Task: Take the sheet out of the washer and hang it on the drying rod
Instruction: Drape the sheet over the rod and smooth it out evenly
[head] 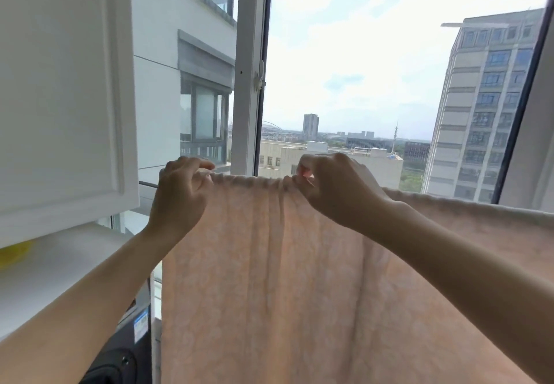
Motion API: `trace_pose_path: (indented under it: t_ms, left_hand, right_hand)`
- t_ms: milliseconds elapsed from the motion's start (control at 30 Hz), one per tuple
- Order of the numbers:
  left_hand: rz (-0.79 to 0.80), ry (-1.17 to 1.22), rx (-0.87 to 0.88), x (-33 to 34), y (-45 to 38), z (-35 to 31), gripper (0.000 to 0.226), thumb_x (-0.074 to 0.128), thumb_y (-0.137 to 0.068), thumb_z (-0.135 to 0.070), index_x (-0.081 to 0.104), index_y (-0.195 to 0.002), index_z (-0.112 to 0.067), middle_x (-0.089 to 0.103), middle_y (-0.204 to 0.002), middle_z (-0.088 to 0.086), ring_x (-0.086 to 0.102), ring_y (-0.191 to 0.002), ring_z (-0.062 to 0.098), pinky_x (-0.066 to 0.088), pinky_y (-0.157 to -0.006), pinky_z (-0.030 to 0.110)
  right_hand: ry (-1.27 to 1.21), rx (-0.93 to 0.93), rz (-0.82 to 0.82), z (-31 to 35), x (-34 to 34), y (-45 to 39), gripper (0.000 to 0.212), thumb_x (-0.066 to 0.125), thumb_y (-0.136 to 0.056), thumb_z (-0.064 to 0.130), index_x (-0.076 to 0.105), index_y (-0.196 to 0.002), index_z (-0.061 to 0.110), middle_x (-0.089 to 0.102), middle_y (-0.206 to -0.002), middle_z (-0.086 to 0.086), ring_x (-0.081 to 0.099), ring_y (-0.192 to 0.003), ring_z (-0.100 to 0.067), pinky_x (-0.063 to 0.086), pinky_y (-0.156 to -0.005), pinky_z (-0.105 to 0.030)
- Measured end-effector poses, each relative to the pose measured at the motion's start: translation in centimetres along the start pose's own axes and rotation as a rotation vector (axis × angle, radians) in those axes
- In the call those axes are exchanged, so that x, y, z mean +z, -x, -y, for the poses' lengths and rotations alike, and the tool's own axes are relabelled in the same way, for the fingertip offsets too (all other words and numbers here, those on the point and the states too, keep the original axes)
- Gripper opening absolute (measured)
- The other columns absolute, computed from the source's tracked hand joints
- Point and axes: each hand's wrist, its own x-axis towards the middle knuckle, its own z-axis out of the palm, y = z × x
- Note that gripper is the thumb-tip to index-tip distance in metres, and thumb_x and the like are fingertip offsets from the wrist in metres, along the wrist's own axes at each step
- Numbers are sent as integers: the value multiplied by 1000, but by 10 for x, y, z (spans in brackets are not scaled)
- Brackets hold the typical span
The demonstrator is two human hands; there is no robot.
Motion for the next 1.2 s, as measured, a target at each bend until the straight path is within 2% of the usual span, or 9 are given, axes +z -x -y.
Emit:
trace_pose_path:
  t_ms: [133,233,300,400,633,767,967,1100,1200]
  left_hand:
    - [-169,162,-427,-2,-13,21,34,49,-89,-10,57,-122,-14,53,-128,5,49,-121,23,41,-103,40]
    - [-107,222,-693,-2,-15,39,50,50,-91,-26,42,-136,-6,49,-138,13,48,-125,32,43,-101,43]
    - [-24,242,-770,-2,-14,48,65,48,-90,-43,43,-133,5,56,-127,22,51,-120,40,44,-96,48]
    - [18,281,-764,-3,-10,56,51,49,-90,-52,59,-93,-3,58,-80,7,57,-90,35,48,-81,43]
    - [13,144,-559,-14,-14,67,39,53,-94,-30,51,-64,-5,47,-59,6,42,-60,24,32,-56,33]
    - [19,101,-488,-21,-21,68,31,53,-91,-21,54,-66,-4,53,-62,12,47,-64,28,37,-60,35]
    - [288,575,-641,-22,-27,51,26,60,-93,-30,60,-97,-5,64,-94,11,63,-83,25,57,-84,49]
    - [396,663,-639,-18,-24,30,16,70,-88,-24,59,-87,-12,69,-98,8,66,-85,19,56,-76,38]
    - [427,629,-638,-18,-25,25,31,79,-79,-28,51,-77,-14,68,-100,9,66,-86,17,54,-75,35]
  right_hand:
    - [53,15,37,-8,-2,13,21,51,-97,35,63,-93,19,64,-78,8,59,-64,-7,39,-54,-21]
    - [67,-5,22,-7,1,11,21,49,-98,34,64,-94,20,65,-78,7,61,-64,-9,46,-58,-25]
    - [63,-15,18,-4,3,5,23,48,-99,32,66,-92,19,66,-77,7,61,-63,-8,53,-61,-27]
    - [80,-24,15,2,8,0,26,47,-100,28,67,-87,18,64,-73,6,60,-63,-8,53,-63,-27]
    - [150,17,-58,15,18,-6,22,49,-99,24,65,-86,16,62,-71,6,56,-60,-11,39,-59,-23]
    - [151,25,-82,25,26,-11,25,48,-99,28,66,-87,17,62,-71,7,56,-59,-10,36,-55,-20]
    - [134,26,-69,45,43,-26,23,47,-100,24,66,-90,16,62,-74,7,58,-60,-10,44,-59,-23]
    - [145,32,-75,51,51,-31,23,46,-100,24,64,-88,16,59,-73,7,55,-58,-8,38,-55,-20]
    - [140,35,-70,52,53,-33,25,44,-101,25,64,-89,16,61,-75,7,55,-59,-9,38,-55,-21]
